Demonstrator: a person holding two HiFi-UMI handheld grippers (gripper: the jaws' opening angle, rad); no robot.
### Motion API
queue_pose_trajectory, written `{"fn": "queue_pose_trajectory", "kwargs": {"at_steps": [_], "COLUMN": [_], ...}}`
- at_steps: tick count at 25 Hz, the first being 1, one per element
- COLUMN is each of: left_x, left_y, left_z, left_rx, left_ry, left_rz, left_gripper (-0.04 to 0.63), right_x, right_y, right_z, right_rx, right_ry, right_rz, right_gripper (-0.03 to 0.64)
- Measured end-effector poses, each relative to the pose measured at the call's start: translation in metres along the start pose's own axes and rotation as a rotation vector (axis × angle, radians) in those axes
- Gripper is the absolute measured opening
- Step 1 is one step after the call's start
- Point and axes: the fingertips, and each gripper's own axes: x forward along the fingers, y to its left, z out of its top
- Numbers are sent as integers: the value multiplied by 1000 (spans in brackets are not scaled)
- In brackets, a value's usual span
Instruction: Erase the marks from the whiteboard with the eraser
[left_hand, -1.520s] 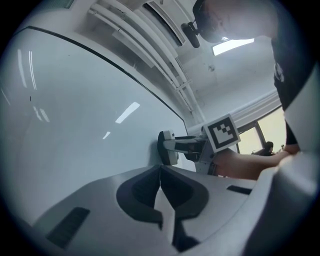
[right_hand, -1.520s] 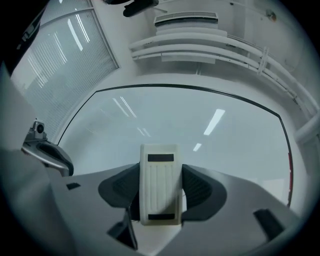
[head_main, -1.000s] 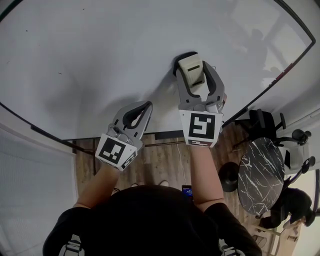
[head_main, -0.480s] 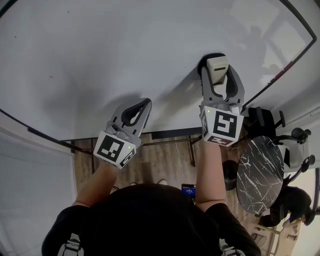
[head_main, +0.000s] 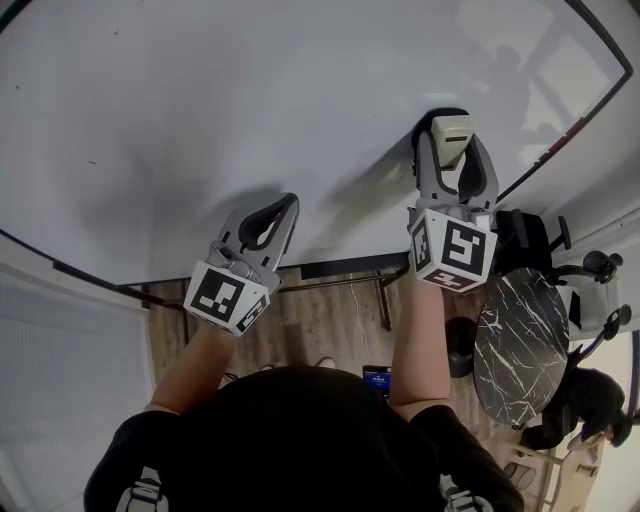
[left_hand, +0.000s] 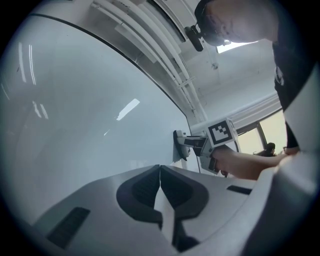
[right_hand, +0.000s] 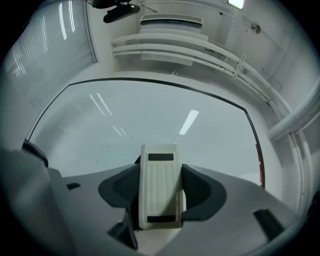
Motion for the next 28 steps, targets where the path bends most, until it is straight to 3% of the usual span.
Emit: {"fn": "queue_pose_trajectory", "kwargs": {"at_steps": [13,24,28], "left_x": [-6,-29,-39], "left_y": [6,12,16], "left_z": [12,27,27], "left_rx": [9,20,13], "left_ry": [-14,-36,-36], "left_rz": [7,37,52], "left_gripper": [5,5,5], "right_x": [-11,-20,-10], "right_y": [6,122,147], "right_z": [10,58,54], "right_rx": [31,-76,-134], "right_ry": [-1,-86,-56], "right_rz": [31,219,222], "right_gripper": [250,252,252]}}
